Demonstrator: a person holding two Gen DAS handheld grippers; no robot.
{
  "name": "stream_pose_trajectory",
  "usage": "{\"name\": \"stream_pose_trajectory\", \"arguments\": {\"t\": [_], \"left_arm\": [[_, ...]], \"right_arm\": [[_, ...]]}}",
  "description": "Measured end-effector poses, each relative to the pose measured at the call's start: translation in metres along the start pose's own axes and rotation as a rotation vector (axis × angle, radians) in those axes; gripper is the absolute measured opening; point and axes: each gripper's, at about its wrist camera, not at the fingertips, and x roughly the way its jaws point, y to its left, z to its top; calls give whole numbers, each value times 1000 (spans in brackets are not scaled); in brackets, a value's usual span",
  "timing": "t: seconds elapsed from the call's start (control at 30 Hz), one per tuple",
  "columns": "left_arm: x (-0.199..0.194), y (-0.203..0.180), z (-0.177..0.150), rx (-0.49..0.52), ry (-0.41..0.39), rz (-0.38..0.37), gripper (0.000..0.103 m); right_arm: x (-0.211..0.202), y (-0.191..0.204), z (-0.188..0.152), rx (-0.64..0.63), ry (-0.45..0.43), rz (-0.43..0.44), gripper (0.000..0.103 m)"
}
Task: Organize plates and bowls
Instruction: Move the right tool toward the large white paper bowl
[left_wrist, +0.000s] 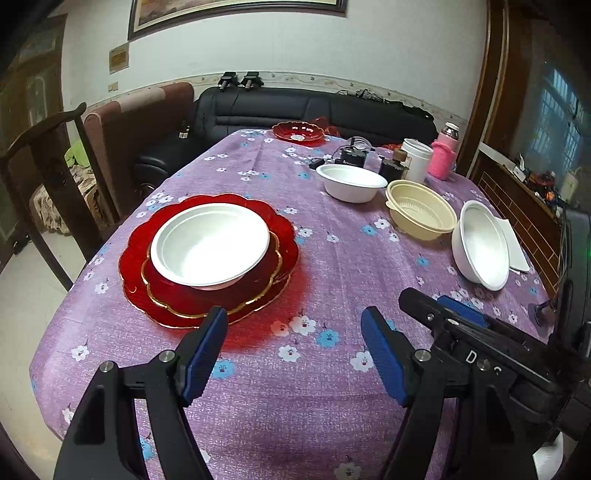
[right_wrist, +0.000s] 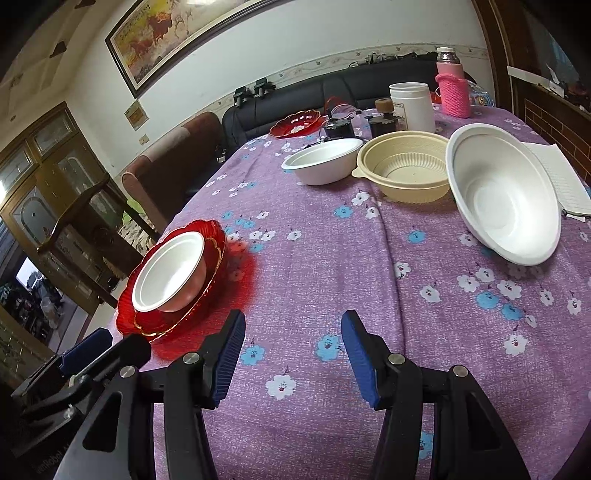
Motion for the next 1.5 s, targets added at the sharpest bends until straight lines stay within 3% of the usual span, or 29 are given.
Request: {"name": "stream_pose_trajectory", "arguments": {"t": [0.47, 0.87, 1.2, 1.5], "left_arm": [[5, 0, -4, 3, 11, 25, 74], [1, 2, -7, 51, -33, 112, 74], [8, 6, -8, 46, -8, 115, 74], [15, 5, -10, 38, 12, 91, 74]], "right_arm": [[-2, 3, -4, -28, -9, -25, 59], [4, 5, -7, -31, 8, -40, 59], [8, -3, -9, -16, 20, -55, 60], [3, -34, -17, 33, 33, -87, 60]]}}
